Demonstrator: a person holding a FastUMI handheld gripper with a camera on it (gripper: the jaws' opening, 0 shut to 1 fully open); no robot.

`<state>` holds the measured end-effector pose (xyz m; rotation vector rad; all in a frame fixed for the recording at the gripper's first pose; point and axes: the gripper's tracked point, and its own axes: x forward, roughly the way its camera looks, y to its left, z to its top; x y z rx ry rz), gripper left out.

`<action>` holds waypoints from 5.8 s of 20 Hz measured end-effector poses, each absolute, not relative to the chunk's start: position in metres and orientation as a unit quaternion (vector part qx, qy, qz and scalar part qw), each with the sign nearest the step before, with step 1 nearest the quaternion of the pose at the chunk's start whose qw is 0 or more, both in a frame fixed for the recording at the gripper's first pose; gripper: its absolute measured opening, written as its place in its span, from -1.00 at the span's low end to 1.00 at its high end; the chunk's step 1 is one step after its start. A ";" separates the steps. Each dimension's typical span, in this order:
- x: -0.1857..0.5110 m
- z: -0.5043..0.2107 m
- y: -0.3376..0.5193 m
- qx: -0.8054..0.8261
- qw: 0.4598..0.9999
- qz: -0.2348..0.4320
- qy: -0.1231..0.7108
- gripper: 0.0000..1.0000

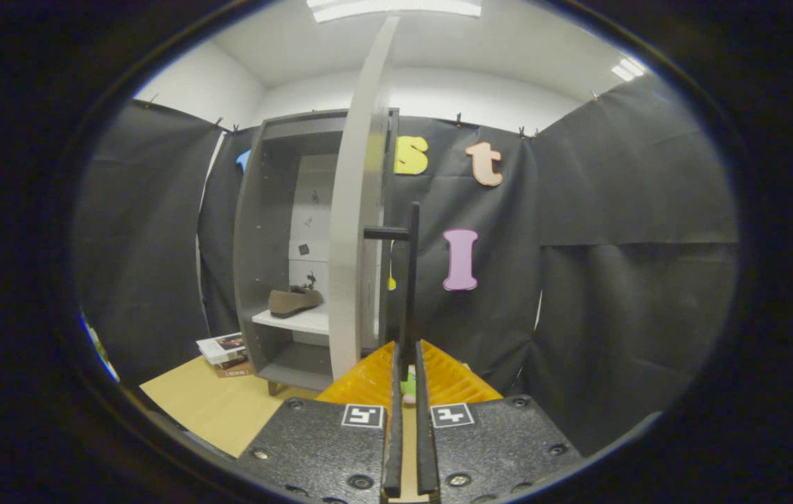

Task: Open the shoe cabinet door, grab the shoes and put them into the shoe cabinet, then close the shoe cabinet door.

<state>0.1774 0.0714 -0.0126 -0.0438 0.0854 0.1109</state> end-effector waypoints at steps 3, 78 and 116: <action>0.150 -0.017 0.059 -0.045 0.999 0.006 0.016 -0.68; 0.186 -0.294 0.336 -0.005 0.972 0.174 0.160 -0.73; 0.577 0.001 0.317 -0.109 0.991 0.056 0.046 -0.73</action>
